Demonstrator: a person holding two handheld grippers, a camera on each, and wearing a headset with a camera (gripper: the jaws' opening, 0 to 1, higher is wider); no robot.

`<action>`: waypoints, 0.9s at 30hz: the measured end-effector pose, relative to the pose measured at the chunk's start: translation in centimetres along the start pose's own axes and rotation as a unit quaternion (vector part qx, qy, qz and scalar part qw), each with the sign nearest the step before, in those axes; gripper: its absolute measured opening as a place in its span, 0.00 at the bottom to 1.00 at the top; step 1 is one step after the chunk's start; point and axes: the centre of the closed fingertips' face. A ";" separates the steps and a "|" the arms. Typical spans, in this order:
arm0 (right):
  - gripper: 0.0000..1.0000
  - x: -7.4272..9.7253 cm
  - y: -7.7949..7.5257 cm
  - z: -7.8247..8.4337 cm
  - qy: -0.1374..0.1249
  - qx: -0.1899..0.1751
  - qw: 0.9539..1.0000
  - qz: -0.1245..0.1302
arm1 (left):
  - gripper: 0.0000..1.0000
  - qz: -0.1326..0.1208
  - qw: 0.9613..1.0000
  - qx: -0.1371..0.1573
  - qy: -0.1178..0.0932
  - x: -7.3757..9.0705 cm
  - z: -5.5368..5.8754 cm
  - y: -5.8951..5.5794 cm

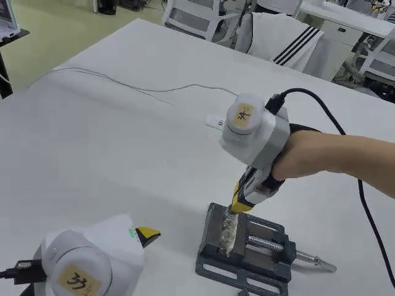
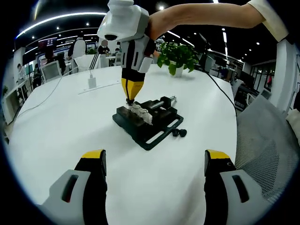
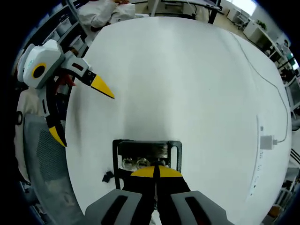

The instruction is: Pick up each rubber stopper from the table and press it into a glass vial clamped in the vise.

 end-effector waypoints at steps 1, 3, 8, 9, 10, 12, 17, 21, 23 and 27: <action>0.00 0.0 0.1 0.0 0.000 0.007 1.000 0.004 | 0.85 0.000 1.000 -0.001 0.000 0.1 -0.1 0.0; 0.00 0.0 0.1 0.0 -0.001 0.006 1.000 0.009 | 0.85 -0.001 1.000 -0.004 0.001 0.2 -0.1 0.1; 0.00 0.1 0.1 0.0 -0.013 0.009 1.000 0.011 | 0.85 -0.002 1.000 -0.010 0.002 0.6 -0.4 0.3; 0.00 0.1 0.1 0.0 -0.016 0.013 1.000 0.012 | 0.85 -0.003 1.000 -0.011 0.001 0.7 -0.5 0.3; 0.00 0.1 0.1 0.1 -0.019 0.015 1.000 0.013 | 0.85 -0.004 1.000 -0.012 0.001 0.7 -0.6 0.3; 0.00 0.1 0.1 0.0 -0.027 0.012 0.999 0.015 | 0.85 -0.003 1.000 -0.014 0.001 0.7 -0.7 0.2; 0.00 0.2 0.1 0.0 -0.046 0.006 0.999 0.014 | 0.85 0.000 1.000 -0.020 0.001 0.8 -1.0 -0.1; 0.00 0.1 0.2 -0.1 -0.053 -0.006 0.999 0.010 | 0.85 0.001 1.000 -0.023 0.001 0.9 -1.0 -0.3; 0.01 0.1 0.3 0.0 -0.054 -0.008 0.998 0.010 | 0.85 0.000 1.000 -0.025 0.001 1.0 -1.0 -0.3; 0.18 0.5 0.7 -0.2 -0.068 -0.010 0.998 0.012 | 0.85 -0.002 1.000 -0.025 0.000 1.1 -1.0 -0.3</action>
Point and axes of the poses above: the centre of the closed fingertips' face, and the gripper's own axes: x roughly backward along the fingers, y roughly to its left, z roughly out of its underside, and after that the axes turned 12 degrees about -x, right-handed
